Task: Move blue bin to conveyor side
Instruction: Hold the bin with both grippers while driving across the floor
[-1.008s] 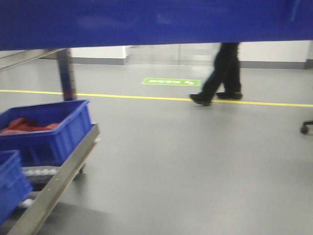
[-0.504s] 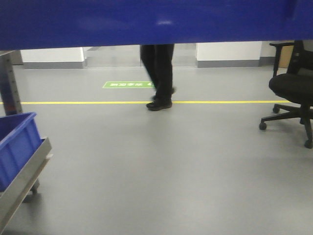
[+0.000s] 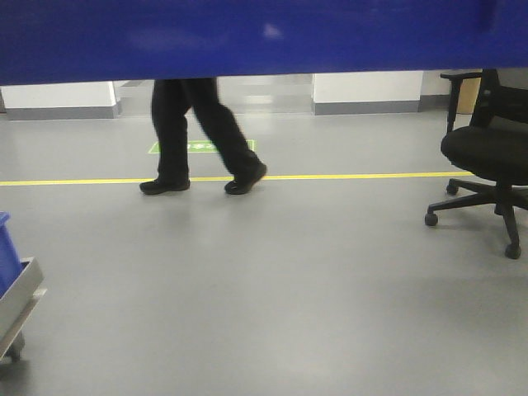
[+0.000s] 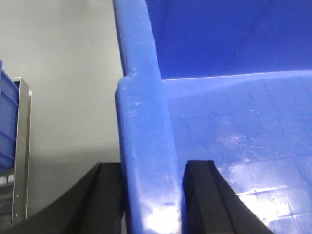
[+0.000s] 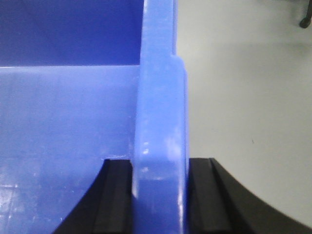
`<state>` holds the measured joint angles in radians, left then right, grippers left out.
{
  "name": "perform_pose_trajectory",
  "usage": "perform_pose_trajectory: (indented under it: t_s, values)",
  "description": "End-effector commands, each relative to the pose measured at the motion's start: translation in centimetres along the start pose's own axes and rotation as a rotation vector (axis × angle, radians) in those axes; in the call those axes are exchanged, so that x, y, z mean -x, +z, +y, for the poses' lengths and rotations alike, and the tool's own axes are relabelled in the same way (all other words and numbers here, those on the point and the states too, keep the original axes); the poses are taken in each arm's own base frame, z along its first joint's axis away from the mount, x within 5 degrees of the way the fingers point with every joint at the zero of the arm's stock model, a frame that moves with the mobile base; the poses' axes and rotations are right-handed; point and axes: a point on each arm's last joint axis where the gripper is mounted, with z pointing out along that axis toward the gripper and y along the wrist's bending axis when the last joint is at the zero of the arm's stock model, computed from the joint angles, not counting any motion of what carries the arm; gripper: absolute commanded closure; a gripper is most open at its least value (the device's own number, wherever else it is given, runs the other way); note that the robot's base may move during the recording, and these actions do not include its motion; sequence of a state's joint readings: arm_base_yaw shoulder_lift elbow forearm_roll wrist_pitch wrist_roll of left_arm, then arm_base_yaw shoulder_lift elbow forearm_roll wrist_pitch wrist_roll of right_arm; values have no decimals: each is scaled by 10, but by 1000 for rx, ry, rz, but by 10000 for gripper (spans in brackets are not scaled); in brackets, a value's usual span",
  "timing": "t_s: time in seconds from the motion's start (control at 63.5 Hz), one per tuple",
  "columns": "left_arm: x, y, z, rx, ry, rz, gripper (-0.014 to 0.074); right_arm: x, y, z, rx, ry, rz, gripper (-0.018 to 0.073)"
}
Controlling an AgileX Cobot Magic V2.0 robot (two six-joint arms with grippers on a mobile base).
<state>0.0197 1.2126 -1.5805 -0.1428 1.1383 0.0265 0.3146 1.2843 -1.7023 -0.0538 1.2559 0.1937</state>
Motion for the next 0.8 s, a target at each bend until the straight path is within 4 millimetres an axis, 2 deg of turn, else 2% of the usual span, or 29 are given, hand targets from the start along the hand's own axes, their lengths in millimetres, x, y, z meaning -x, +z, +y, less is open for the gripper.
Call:
perform_pose_trajectory:
  t_s: [0.0, 0.787]
  values:
    - [8, -14, -4, -20, 15, -121, 615, 8, -12, -1, 1, -15, -125, 629]
    - [9, -14, -4, -20, 15, -125, 615, 11, -13, -1, 5, -16, -149, 629]
